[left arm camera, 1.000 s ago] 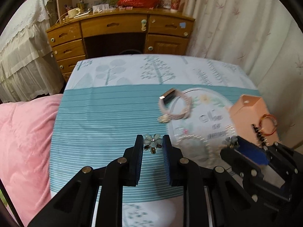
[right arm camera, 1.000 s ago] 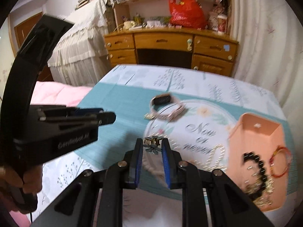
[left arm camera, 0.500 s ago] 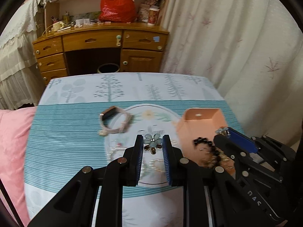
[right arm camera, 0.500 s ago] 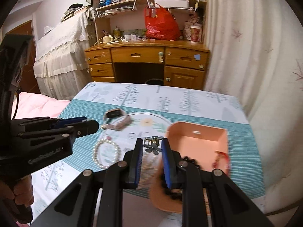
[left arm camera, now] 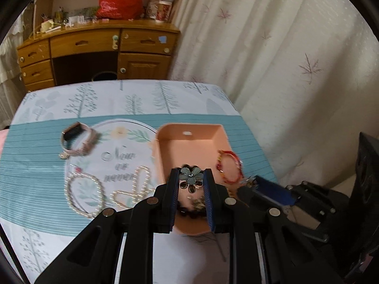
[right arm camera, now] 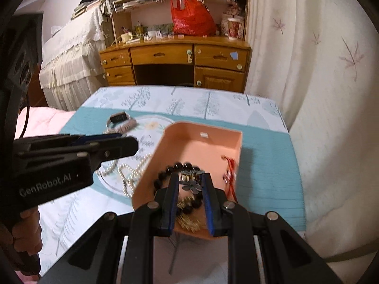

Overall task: Organize jewelry
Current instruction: 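Lower both brooches into the pink box and open both tools, then grasp the pink-strap watch with the left tool while the right tool grasps the pearl bracelet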

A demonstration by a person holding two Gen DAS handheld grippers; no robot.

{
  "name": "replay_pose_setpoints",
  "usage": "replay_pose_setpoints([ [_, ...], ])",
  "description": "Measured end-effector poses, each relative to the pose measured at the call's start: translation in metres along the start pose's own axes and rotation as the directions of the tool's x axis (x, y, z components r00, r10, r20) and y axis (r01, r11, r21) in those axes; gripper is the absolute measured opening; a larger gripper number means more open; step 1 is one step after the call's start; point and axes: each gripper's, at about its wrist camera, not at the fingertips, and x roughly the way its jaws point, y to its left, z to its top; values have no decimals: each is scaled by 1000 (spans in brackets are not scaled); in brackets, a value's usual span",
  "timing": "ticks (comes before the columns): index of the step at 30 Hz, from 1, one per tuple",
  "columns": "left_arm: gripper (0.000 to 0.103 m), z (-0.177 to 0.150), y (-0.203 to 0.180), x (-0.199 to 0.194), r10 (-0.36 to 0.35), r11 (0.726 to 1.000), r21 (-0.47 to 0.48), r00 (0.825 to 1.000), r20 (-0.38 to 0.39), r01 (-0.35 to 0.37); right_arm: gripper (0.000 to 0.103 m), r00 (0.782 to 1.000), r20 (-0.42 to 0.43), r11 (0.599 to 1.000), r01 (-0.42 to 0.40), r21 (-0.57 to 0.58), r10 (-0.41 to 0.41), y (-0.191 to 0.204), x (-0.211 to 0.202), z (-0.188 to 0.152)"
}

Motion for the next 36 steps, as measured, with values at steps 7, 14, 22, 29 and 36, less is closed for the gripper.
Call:
replay_pose_setpoints([
  [7, 61, -4, -5, 8, 18, 998, -63, 998, -52, -21, 30, 992, -95, 988, -74, 136, 87, -25, 11, -10],
  [14, 69, -4, 14, 6, 86, 991, -101, 994, -72, -93, 39, 986, -99, 974, -114, 195, 135, -29, 17, -8],
  [22, 71, -12, 66, 5, 201, 959, -169, 965, -168, -229, 52, 943, -94, 904, -274, 328, 320, -15, 27, -1],
  [29, 73, -8, 121, 6, 308, 920, -154, 907, -289, -361, 66, 922, -79, 885, -336, 323, 379, 16, 35, 12],
  [36, 73, 23, 165, 7, 344, 913, -112, 886, -310, -393, 66, 905, -98, 876, -367, 313, 414, 52, 52, 23],
])
